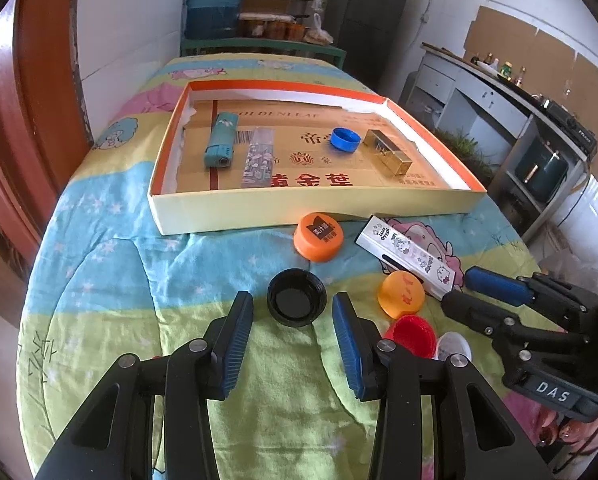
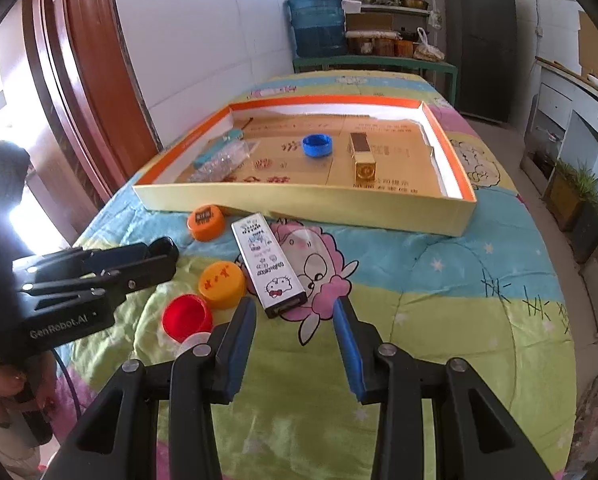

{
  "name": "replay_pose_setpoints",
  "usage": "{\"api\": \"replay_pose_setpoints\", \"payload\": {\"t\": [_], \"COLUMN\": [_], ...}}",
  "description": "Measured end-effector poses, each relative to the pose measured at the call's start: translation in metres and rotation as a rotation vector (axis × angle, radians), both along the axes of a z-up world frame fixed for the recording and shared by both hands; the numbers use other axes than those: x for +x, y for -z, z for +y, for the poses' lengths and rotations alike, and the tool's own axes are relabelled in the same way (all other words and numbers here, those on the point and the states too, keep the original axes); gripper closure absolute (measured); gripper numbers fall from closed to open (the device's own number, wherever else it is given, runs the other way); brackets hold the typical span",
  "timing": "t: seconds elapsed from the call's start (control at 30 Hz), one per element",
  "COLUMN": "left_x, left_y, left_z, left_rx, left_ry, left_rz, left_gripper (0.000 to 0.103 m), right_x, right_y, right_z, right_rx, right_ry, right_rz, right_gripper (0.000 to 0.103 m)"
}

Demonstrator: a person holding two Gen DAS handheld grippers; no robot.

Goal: Organize rigid objects
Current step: 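Grasp the white Hello Kitty card box with the right gripper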

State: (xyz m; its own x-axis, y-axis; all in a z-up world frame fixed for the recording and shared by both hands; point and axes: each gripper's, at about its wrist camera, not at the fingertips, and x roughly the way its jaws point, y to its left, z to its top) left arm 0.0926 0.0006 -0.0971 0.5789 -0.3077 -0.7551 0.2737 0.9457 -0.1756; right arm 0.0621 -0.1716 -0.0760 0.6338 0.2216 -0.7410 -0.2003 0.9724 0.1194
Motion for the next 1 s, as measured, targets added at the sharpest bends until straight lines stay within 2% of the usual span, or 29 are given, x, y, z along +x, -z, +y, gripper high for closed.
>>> {"api": "replay_pose_setpoints", "payload": {"t": [0.23, 0.3, 0.47, 0.73, 1.0], "left_x": [0.002, 0.002, 0.002, 0.001, 0.001], "left_y": [0.0, 0.001, 0.002, 0.002, 0.003], "left_z": [0.004, 0.009, 0.017, 0.017, 0.016], "left_rx": [-0.029, -0.052, -0.107, -0.101, -0.101], "left_ry": [-0.009, -0.022, -0.028, -0.026, -0.026], "left_rz": [0.004, 0.008, 0.016, 0.016, 0.016], "left_gripper": [0.062, 0.072, 0.072, 0.072, 0.072], "right_x": [0.003, 0.004, 0.009, 0.026, 0.039], "right_y": [0.003, 0.003, 0.003, 0.002, 0.002], "right_z": [0.007, 0.008, 0.011, 0.025, 0.045], "right_rx": [-0.046, -0.053, -0.076, -0.151, -0.227], "right_ry": [-0.013, -0.015, -0.023, -0.085, -0.169], "right_rz": [0.009, 0.009, 0.009, 0.022, -0.001], "right_gripper": [0.063, 0.063, 0.063, 0.063, 0.063]}}
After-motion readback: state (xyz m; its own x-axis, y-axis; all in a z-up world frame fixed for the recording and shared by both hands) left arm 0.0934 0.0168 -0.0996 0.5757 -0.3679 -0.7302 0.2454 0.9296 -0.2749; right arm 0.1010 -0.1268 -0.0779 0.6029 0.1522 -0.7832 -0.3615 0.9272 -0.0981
